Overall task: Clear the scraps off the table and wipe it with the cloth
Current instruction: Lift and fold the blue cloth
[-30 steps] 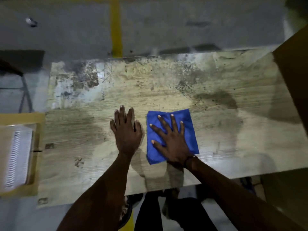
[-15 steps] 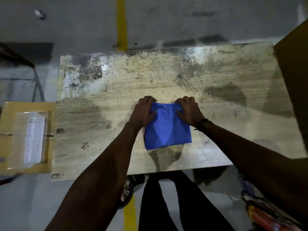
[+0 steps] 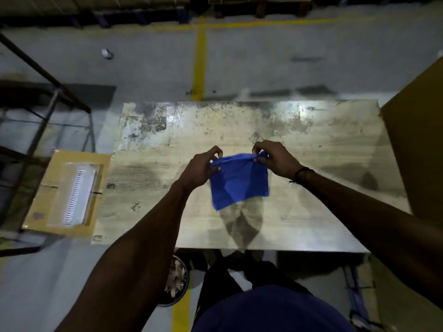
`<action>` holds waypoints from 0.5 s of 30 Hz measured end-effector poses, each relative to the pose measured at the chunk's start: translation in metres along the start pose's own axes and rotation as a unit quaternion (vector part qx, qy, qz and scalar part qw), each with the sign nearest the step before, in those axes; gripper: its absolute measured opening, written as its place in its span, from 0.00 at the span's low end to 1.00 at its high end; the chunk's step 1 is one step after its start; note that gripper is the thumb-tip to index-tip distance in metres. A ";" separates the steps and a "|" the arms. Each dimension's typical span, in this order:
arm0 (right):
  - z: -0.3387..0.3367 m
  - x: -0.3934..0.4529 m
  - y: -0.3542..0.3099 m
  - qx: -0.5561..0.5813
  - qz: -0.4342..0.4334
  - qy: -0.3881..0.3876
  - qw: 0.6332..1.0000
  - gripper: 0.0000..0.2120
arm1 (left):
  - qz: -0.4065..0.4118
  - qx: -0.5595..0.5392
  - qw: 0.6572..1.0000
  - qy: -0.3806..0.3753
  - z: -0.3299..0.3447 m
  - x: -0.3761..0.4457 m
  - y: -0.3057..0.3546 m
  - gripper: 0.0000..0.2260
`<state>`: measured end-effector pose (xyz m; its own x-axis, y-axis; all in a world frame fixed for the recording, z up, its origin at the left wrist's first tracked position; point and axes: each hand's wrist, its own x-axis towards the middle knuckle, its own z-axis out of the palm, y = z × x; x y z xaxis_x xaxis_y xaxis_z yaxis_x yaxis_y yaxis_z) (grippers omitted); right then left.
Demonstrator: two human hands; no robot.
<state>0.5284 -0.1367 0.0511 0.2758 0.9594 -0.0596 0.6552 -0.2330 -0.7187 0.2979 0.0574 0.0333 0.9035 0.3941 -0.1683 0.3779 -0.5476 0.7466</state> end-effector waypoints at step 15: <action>-0.193 0.093 -0.129 -0.116 -0.101 0.038 0.987 0.03 | 0.089 0.074 0.976 0.183 -0.164 0.042 0.112 0.08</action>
<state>0.6053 -0.0477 0.2715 0.1687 0.9775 0.1268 0.8431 -0.0764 -0.5323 0.3451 0.1337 0.2154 0.8349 0.5056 0.2175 0.2711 -0.7216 0.6370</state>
